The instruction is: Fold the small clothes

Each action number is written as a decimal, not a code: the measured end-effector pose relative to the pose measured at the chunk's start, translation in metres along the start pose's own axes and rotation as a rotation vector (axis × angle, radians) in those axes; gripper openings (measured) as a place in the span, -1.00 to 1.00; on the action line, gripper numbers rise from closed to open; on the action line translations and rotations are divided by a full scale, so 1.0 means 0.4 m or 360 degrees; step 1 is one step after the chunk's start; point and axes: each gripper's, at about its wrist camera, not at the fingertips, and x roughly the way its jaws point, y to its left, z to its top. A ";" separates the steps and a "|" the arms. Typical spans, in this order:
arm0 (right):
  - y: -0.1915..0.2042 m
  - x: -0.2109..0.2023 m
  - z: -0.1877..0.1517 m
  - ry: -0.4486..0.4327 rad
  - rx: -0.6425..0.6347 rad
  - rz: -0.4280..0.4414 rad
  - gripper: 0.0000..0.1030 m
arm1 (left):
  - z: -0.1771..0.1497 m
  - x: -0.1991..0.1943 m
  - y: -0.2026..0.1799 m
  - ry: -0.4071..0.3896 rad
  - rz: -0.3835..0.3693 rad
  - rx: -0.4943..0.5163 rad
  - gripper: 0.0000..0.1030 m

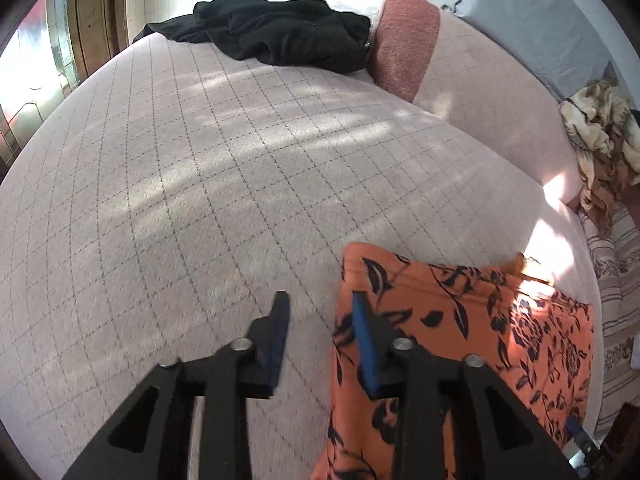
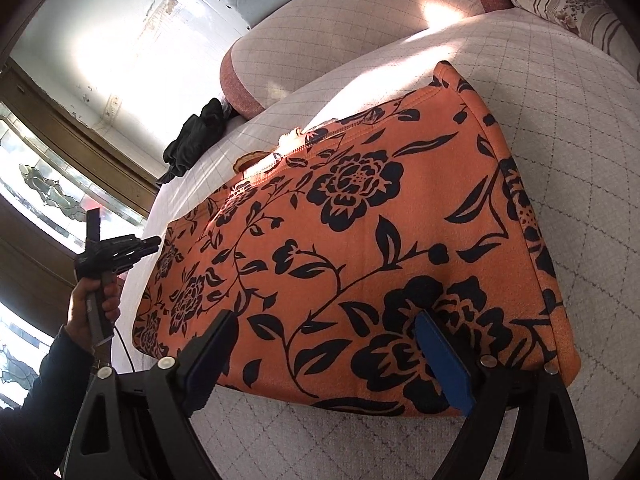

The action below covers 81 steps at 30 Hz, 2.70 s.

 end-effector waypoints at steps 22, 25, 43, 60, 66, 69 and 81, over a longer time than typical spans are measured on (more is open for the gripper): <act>-0.007 -0.006 -0.006 -0.0029 0.0031 0.0022 0.78 | -0.227 -0.120 -0.062 0.0028 -0.0139 0.0077 -0.28; -0.007 -0.008 -0.005 -0.0026 0.0033 0.0022 0.78 | -0.264 -0.100 -0.087 0.0052 -0.0067 0.0136 -0.28; -0.195 -0.147 -0.134 -0.0137 0.1007 0.0167 0.80 | -0.320 -0.097 -0.349 -0.0185 0.0051 0.0452 0.16; -0.175 -0.111 -0.067 -0.0155 0.0802 -0.0157 -0.60 | -0.361 0.003 -0.392 -0.0023 0.0147 0.0541 0.18; -0.220 -0.282 -0.075 -0.0349 0.0800 -0.0161 0.45 | -0.343 -0.002 -0.393 -0.0039 0.0084 0.0486 0.18; -0.242 -0.295 0.002 -0.0364 0.0682 -0.0098 0.45 | -0.361 0.019 -0.405 -0.0080 0.0136 0.0562 0.23; -0.281 0.103 0.368 0.0194 0.0395 0.0042 -0.73 | -0.365 0.022 -0.404 -0.0114 0.0127 0.0576 0.30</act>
